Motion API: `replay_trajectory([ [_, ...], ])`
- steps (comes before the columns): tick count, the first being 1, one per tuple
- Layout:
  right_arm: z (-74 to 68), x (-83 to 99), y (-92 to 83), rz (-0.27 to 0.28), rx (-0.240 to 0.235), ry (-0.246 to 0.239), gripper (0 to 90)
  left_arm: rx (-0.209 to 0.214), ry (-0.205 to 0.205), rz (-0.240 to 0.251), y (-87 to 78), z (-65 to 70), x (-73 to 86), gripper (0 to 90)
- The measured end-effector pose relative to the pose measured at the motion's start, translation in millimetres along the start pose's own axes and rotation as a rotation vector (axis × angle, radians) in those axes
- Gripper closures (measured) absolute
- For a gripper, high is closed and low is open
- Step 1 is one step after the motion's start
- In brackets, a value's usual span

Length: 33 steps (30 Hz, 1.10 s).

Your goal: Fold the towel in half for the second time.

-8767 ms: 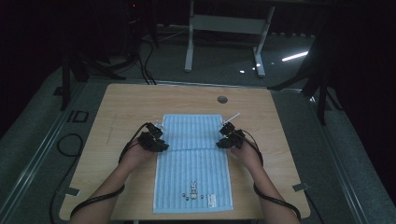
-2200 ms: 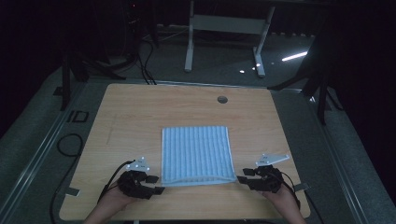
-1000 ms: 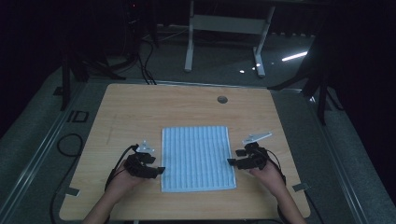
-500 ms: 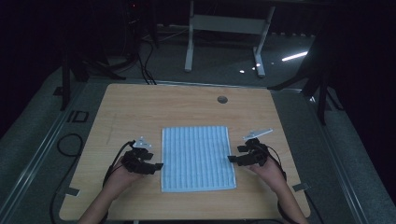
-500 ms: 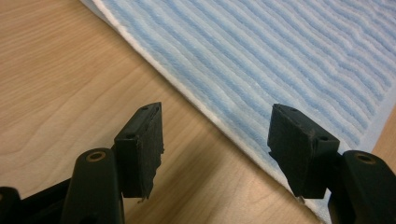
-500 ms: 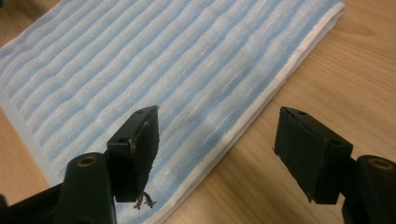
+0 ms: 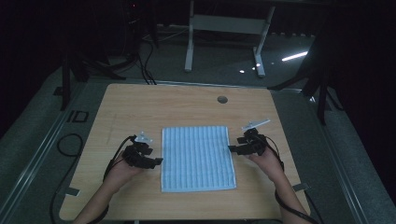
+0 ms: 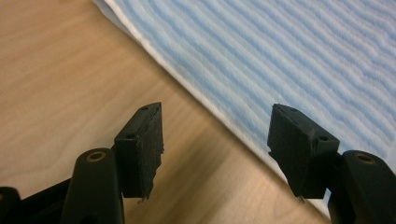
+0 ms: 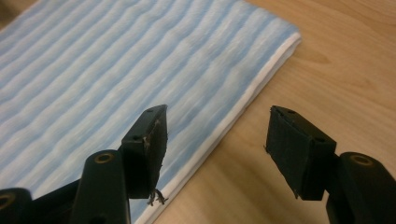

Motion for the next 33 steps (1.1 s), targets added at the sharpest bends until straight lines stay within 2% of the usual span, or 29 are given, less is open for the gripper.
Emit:
replay_trajectory([
  [5,7.1,-13.5,10.0,-0.011,0.029,0.009,41.6,-0.012,0.01,0.013,5.5,-5.9,-10.9,35.6],
  [7,10.6,-18.0,13.8,-0.011,0.025,0.02,42.9,-0.015,0.011,0.019,8.3,-8.4,-15.3,35.6],
  [10,15.8,-23.9,19.0,-0.011,0.033,0.029,46.5,-0.054,0.011,0.003,14.9,-12.4,-22.0,35.7],
  [13,20.0,-30.4,23.5,-0.01,0.029,0.045,50.9,-0.052,-0.009,0.001,20.4,-17.9,-29.2,35.8],
  [19,26.9,-46.7,29.0,-0.001,0.046,0.071,56.6,-0.095,0.004,-0.009,29.4,-26.8,-45.3,35.9],
  [22,31.0,-55.8,33.3,-0.004,0.067,0.079,57.0,-0.101,-0.026,0.005,32.9,-36.1,-52.7,35.9],
  [26,36.9,-64.3,39.9,-0.014,0.077,0.117,57.0,-0.125,-0.061,0.009,41.4,-52.5,-61.7,36.9],
  [29,39.9,-68.2,43.0,-0.019,0.088,0.132,57.0,-0.118,-0.066,-0.003,47.8,-60.7,-66.9,36.9],
  [32,43.8,-70.2,46.6,-0.026,0.077,0.16,56.3,-0.099,-0.075,0.01,51.5,-64.8,-71.4,36.9],
  [33,45.2,-70.3,48.4,-0.03,0.074,0.168,55.4,-0.11,-0.077,0.013,53.4,-65.1,-72.5,36.9],
])
Point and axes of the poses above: each handheld gripper's, and its own axes: y roughly forward along the jaws, x roughly out of its underside, z roughly to its right, the point moved 1 cm from there along y, roughly forward along the jaws, and after that the axes turned 4 degrees about y, right-handed, at the moved point
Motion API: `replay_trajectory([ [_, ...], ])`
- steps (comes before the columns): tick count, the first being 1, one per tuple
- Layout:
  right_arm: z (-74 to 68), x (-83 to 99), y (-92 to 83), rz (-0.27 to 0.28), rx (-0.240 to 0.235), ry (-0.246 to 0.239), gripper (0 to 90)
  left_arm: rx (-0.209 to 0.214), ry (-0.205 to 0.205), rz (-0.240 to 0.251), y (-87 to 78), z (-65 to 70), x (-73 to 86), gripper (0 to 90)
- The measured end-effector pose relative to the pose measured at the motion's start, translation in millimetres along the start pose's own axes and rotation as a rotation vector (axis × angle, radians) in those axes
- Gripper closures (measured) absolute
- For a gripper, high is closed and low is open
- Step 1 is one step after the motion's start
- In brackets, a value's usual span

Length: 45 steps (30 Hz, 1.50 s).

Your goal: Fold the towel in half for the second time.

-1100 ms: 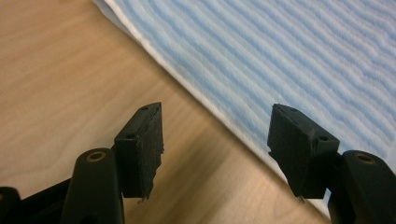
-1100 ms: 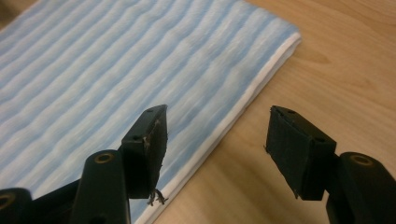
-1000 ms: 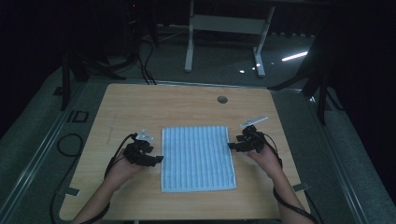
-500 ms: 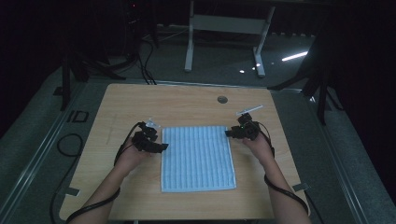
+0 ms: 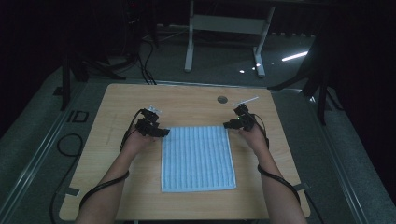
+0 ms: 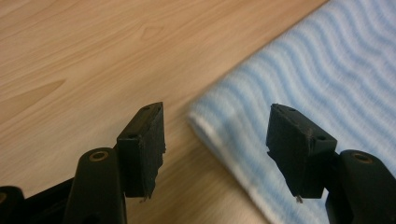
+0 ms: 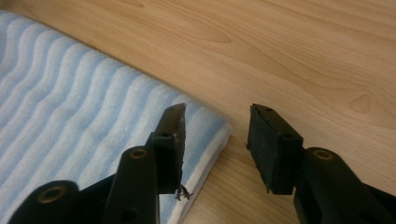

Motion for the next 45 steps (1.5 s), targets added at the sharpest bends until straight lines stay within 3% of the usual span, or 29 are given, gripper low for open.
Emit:
replay_trajectory([
  [6,2.0,1.1,10.9,-0.032,0.005,0.019,55.4,-0.003,-0.032,-0.011,9.8,-4.7,-1.2,41.5],
  [9,1.9,0.7,14.8,-0.041,0.004,0.021,56.7,0.028,-0.056,-0.006,12.7,-8.9,-1.8,46.8],
  [12,0.7,-0.4,20.7,-0.06,0.011,0.013,58.4,0.044,-0.057,-0.021,17.0,-10.5,-2.9,51.2],
  [16,1.6,-1.4,29.0,-0.082,0.01,0.019,60.9,0.043,-0.024,-0.058,24.9,-7.8,-4.2,58.7],
  [18,0.6,-0.6,32.8,-0.092,0.019,-0.009,64.6,0.036,0.002,-0.076,28.3,-5.9,-3.8,64.1],
  [21,-0.2,-1.0,34.5,-0.108,0.024,-0.025,75.6,0.057,-0.014,-0.063,30.0,-5.1,-5.2,77.9],
  [24,-4.9,-3.1,32.8,-0.104,0.037,-0.049,85.4,0.04,0.0,-0.053,29.9,-1.4,-9.0,85.2],
  [27,-7.8,-5.8,29.8,-0.091,0.06,-0.067,86.6,0.042,-0.006,-0.035,25.8,-0.8,-12.6,86.1],
  [28,-9.0,-7.5,27.2,-0.082,0.065,-0.081,86.8,0.035,-0.002,-0.01,17.0,-1.5,-17.9,86.1],
  [36,-17.1,-16.0,-10.4,0.027,0.043,-0.112,86.8,0.049,-0.005,0.065,-16.1,-0.8,-24.7,86.2],
  [45,-35.2,3.1,-48.1,0.11,0.023,-0.186,86.8,0.08,0.047,0.097,-49.8,16.6,-16.3,86.1],
])
Point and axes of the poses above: each handheld gripper's, and its own axes: y roughly forward along the jaws, x roughly out of its underside, z roughly to its right, the point moved 1 cm from there along y, roughly forward along the jaws, and after that the axes turned 4 degrees about y, right-handed, at the moved point
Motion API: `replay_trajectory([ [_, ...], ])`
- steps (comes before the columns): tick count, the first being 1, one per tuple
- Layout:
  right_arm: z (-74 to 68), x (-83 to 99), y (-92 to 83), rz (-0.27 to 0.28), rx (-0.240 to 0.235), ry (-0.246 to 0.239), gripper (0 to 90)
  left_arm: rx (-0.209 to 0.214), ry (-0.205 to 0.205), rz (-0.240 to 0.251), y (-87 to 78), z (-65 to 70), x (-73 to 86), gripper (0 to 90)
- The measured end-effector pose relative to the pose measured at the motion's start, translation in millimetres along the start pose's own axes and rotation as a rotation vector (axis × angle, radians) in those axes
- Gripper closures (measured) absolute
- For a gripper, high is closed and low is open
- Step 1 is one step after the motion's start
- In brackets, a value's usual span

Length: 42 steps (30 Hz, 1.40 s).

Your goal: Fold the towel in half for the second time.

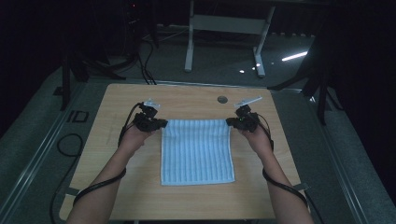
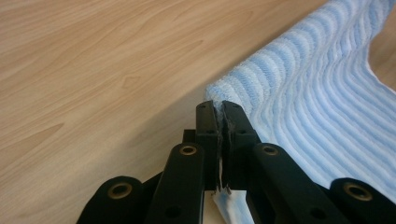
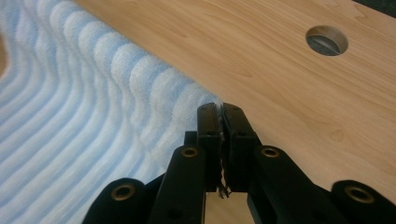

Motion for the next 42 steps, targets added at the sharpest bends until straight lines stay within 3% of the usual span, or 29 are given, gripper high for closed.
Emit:
replay_trajectory([
  [4,-10.0,11.6,-15.4,0.019,-0.008,-0.029,86.8,0.005,0.049,0.004,-9.6,13.6,5.7,86.1],
  [7,-18.7,20.6,-27.3,0.032,-0.012,-0.054,86.8,0.008,0.059,0.018,-19.1,23.5,12.9,86.1],
  [9,-23.9,25.4,-33.8,0.046,-0.015,-0.067,86.8,0.021,0.052,0.031,-25.4,29.4,18.0,86.0],
  [11,-30.2,31.3,-41.2,0.057,-0.022,-0.081,86.8,0.015,0.07,0.047,-32.8,36.0,24.0,86.0],
  [12,-33.5,34.5,-44.9,0.063,-0.028,-0.09,86.8,0.032,0.062,0.051,-36.5,39.2,28.3,86.0],
  [20,-60.3,60.9,-68.5,0.093,-0.045,-0.147,86.8,0.032,0.065,0.06,-51.1,64.6,57.0,85.9],
  [22,-64.2,68.0,-70.1,0.092,-0.048,-0.151,86.7,0.021,0.082,0.059,-52.0,72.4,64.9,85.9],
  [27,-71.1,88.8,-67.5,0.057,-0.058,-0.157,86.7,0.053,0.072,0.046,-47.3,87.2,85.8,85.9],
  [31,-73.5,102.5,-69.2,0.054,-0.084,-0.132,86.6,0.076,0.068,0.01,-39.7,95.0,101.8,85.8],
  [32,-76.4,113.1,-71.1,0.051,-0.105,-0.118,86.4,0.081,0.077,-0.004,-38.5,96.5,104.8,85.8],
  [37,-84.1,134.5,-74.2,0.035,-0.124,-0.113,85.5,0.108,0.067,-0.024,-36.0,104.5,116.7,85.3],
  [39,-87.5,142.3,-74.9,0.024,-0.124,-0.108,84.8,0.092,0.092,-0.037,-36.8,109.2,120.0,84.8],
  [42,-92.9,151.9,-78.0,0.004,-0.138,-0.111,77.3,0.107,0.104,-0.046,-42.0,112.8,120.7,72.6],
])
Point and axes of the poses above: each handheld gripper's, and its own axes: y roughly forward along the jaws, x roughly out of its underside, z roughly to its right, the point moved 1 cm from there along y, roughly forward along the jaws, and after that the axes turned 4 degrees about y, right-handed, at the moved point
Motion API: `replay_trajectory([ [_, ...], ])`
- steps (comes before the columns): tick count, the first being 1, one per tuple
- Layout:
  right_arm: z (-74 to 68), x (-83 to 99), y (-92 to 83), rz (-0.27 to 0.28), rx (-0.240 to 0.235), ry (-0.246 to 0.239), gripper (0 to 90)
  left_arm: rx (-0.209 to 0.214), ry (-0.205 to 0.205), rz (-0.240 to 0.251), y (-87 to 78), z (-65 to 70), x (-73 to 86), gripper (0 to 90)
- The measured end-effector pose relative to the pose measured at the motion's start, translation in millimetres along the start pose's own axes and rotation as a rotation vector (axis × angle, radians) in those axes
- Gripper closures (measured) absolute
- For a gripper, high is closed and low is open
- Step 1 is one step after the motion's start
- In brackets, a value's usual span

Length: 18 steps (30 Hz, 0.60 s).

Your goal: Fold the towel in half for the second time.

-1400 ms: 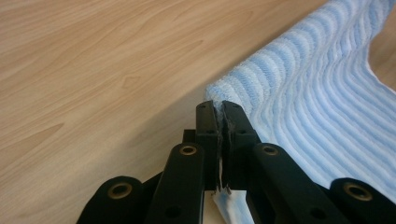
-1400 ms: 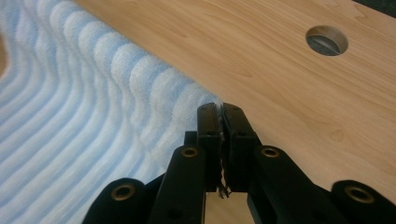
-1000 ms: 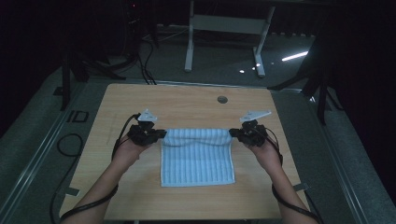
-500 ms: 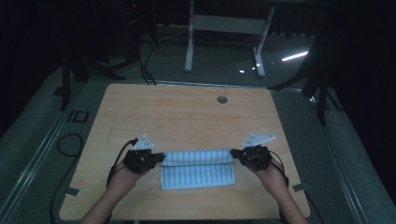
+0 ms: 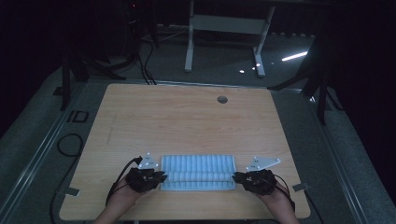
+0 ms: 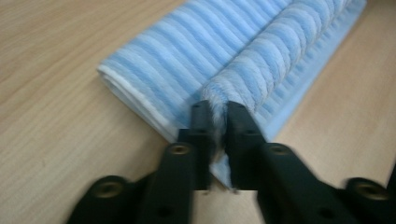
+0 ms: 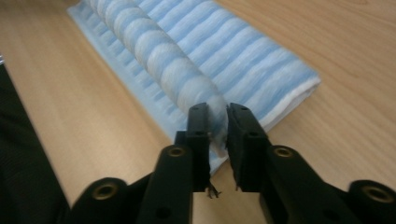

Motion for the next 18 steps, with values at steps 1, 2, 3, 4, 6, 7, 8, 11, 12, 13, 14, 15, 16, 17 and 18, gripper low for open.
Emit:
replay_trajectory([
  [1,-1.0,1.7,-2.3,-0.001,-0.004,-0.002,73.8,0.015,-0.002,0.0,-2.2,-0.2,-0.8,66.9],
  [2,-1.1,2.1,-4.9,-0.003,-0.004,0.001,70.6,0.015,-0.001,0.008,-4.6,-0.7,-1.9,61.2],
  [3,-0.6,1.6,-8.2,0.002,0.005,0.0,70.6,0.0,0.004,0.02,-7.2,-1.9,-3.0,59.8],
  [4,0.3,0.4,-11.7,0.017,0.011,0.002,69.3,-0.004,-0.001,0.024,-9.6,-3.7,-4.4,59.7],
  [6,2.5,-2.9,-16.6,0.037,0.007,0.015,68.7,0.008,-0.013,0.045,-13.2,-8.0,-6.6,59.6],
  [7,3.0,-4.5,-17.3,0.041,0.011,0.01,68.7,0.013,-0.011,0.043,-13.8,-9.6,-7.6,59.7],
  [8,3.1,-5.8,-16.7,0.047,0.014,0.008,68.7,0.011,-0.004,0.041,-13.8,-10.3,-8.7,59.7],
  [11,3.6,-9.0,-9.2,0.035,0.015,-0.006,68.8,0.036,0.004,0.049,-10.7,-12.6,-11.1,59.6],
  [12,4.1,-9.8,-5.3,0.029,0.004,0.0,68.7,0.038,0.008,0.05,-8.7,-12.6,-11.5,59.0],
  [13,5.0,-10.4,-2.2,0.026,0.001,-0.002,68.8,0.033,0.012,0.044,-4.1,-12.9,-12.3,57.8],
  [14,6.1,-11.0,2.9,0.022,0.01,0.0,68.8,0.043,0.009,0.034,0.6,-13.4,-12.6,57.8],
  [15,7.3,-11.6,7.6,0.012,0.006,0.002,68.9,0.045,0.009,0.035,5.1,-13.5,-12.6,57.6],
  [16,8.0,-12.1,12.3,0.004,0.003,-0.002,69.9,0.049,0.012,0.032,9.5,-13.6,-12.6,56.3],
  [17,8.2,-12.5,16.6,0.001,0.011,-0.007,70.6,0.063,0.013,0.021,13.9,-13.6,-12.7,55.8],
  [18,8.7,-13.1,21.0,-0.006,0.004,-0.008,71.5,0.072,0.021,0.016,18.0,-12.6,-12.7,55.8],
])
Point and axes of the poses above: each handheld gripper's, and its own axes: y roughly forward along the jaws, x roughly out of its underside, z roughly to its right, the point moved 1 cm from there along y, roughly forward along the jaws, and after that the axes turned 4 degrees about y, right-handed, at the moved point
